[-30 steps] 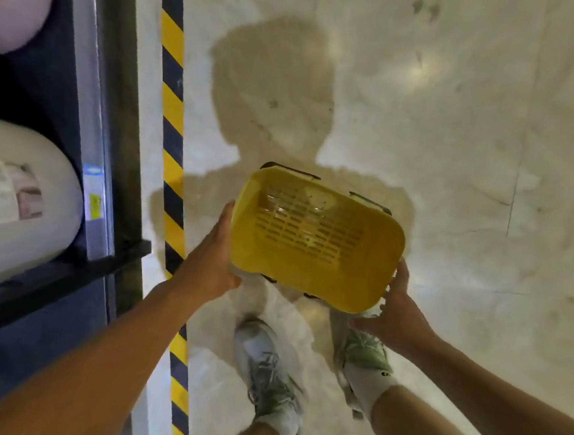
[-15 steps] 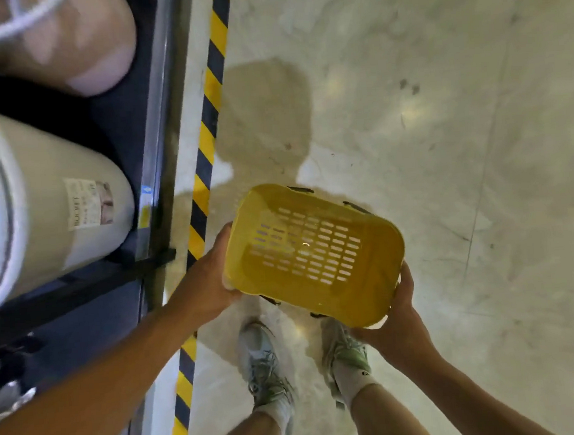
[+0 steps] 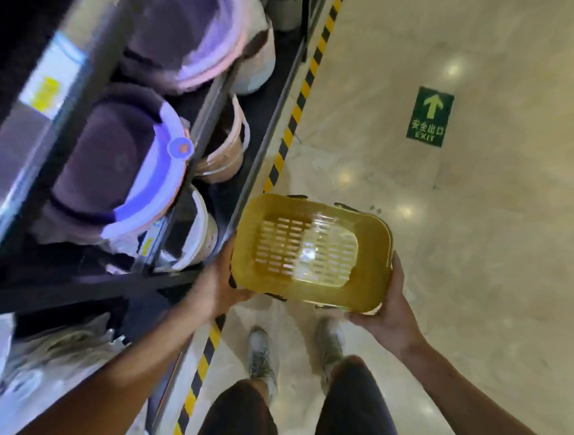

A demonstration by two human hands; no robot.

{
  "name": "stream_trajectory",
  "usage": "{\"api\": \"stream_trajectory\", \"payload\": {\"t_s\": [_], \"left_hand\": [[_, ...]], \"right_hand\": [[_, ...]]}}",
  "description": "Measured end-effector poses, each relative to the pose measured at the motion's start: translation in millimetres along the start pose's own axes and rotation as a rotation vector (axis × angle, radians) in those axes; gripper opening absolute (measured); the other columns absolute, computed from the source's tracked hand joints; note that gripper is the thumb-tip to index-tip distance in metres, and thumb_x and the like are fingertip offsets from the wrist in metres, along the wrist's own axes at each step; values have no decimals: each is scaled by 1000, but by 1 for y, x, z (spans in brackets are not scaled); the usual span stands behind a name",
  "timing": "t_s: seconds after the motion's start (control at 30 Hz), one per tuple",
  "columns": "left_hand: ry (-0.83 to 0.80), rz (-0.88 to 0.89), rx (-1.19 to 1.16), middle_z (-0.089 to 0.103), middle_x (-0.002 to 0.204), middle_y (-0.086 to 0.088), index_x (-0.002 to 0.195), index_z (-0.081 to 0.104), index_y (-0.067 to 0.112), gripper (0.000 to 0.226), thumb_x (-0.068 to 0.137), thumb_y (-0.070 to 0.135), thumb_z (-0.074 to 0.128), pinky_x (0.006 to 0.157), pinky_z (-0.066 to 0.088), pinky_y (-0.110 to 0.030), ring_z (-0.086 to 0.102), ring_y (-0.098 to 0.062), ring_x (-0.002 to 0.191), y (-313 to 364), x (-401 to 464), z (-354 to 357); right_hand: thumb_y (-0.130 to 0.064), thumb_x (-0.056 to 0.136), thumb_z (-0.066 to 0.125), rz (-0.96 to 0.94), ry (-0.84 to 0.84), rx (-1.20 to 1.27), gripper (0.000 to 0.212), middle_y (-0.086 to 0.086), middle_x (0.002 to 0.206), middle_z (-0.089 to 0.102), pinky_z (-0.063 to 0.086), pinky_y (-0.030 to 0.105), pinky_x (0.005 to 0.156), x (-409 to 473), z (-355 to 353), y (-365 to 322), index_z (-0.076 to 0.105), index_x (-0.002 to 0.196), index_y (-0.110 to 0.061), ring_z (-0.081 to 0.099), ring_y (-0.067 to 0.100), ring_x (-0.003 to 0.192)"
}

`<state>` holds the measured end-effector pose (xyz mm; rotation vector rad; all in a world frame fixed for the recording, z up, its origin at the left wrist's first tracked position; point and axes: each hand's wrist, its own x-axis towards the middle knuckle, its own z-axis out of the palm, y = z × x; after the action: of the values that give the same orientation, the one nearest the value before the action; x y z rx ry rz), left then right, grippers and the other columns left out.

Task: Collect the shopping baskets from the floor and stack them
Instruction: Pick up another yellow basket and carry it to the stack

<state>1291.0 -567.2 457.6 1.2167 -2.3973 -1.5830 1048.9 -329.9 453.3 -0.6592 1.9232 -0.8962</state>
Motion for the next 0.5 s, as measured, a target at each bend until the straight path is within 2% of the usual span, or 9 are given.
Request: {"api": "stream_trajectory", "payload": {"t_s": [0.03, 0.13, 0.2, 0.27, 0.3, 0.37, 0.4, 0.43, 0.5], "left_hand": [[35, 2, -14, 54, 140, 6, 151, 27, 26, 105, 68, 16, 91, 101, 45, -21, 52, -4, 126, 18, -13, -6], [133, 15, -28, 56, 135, 0, 150, 27, 20, 102, 70, 3, 89, 93, 45, -10, 56, 1, 117, 58, -53, -16], [194, -3, -34, 58, 132, -1, 150, 29, 13, 101, 69, -1, 88, 91, 44, -9, 56, 0, 112, 74, -79, -16], [282, -49, -70, 56, 134, 13, 153, 28, 12, 105, 68, 4, 90, 94, 41, -5, 55, 8, 113, 85, -108, -10], [318, -84, -102, 56, 131, 24, 154, 27, 20, 108, 67, 9, 91, 95, 41, -6, 55, 13, 113, 90, -123, -5], [395, -183, -159, 57, 120, 40, 151, 24, 39, 110, 64, 22, 89, 92, 44, -9, 56, 14, 109, 95, -156, 11], [443, -218, -198, 59, 116, 39, 150, 24, 43, 110, 64, 22, 88, 88, 44, -8, 57, 14, 106, 96, -173, 21], [486, -235, -262, 61, 117, 34, 151, 25, 42, 110, 65, 16, 89, 87, 43, -7, 58, 13, 104, 96, -190, 33], [563, -249, -358, 61, 122, 21, 149, 29, 42, 109, 65, 3, 88, 90, 47, -13, 60, 9, 106, 96, -223, 53]], "right_hand": [[-1, 69, 87, -21, -18, 8, 133, -60, 116, 36, 44, 0, 79, -6, -8, -19, -11, 156, -25, 48, -28, 106], [6, 71, 84, -142, -71, -18, 130, -45, 120, 44, 43, -1, 73, -25, -27, -54, -12, 156, -17, 48, -30, 102], [5, 70, 85, -114, -130, -30, 132, -33, 124, 42, 43, -1, 74, -32, -34, -67, -12, 156, -23, 51, -26, 102], [-8, 71, 88, -91, -238, -97, 126, -22, 128, 48, 47, 14, 86, -38, -45, -82, -2, 154, -42, 56, -8, 107], [-18, 75, 86, -156, -310, -202, 112, -14, 131, 53, 52, 28, 91, -40, -52, -87, 11, 152, -47, 57, 2, 110], [-53, 89, 66, -224, -403, -114, 49, 5, 134, 61, 52, 51, 97, -40, -54, -96, 52, 136, -49, 64, 20, 111], [-63, 95, 47, -181, -486, 27, 34, 7, 130, 65, 53, 51, 94, -41, -53, -103, 65, 121, -50, 68, 24, 109], [-61, 102, 31, -204, -620, 97, 41, 4, 127, 67, 58, 46, 87, -41, -49, -105, 69, 114, -51, 69, 23, 109], [-50, 107, 7, -243, -814, 211, 59, 0, 137, 61, 57, 41, 91, -42, -40, -115, 62, 129, -45, 61, 21, 123]]}}
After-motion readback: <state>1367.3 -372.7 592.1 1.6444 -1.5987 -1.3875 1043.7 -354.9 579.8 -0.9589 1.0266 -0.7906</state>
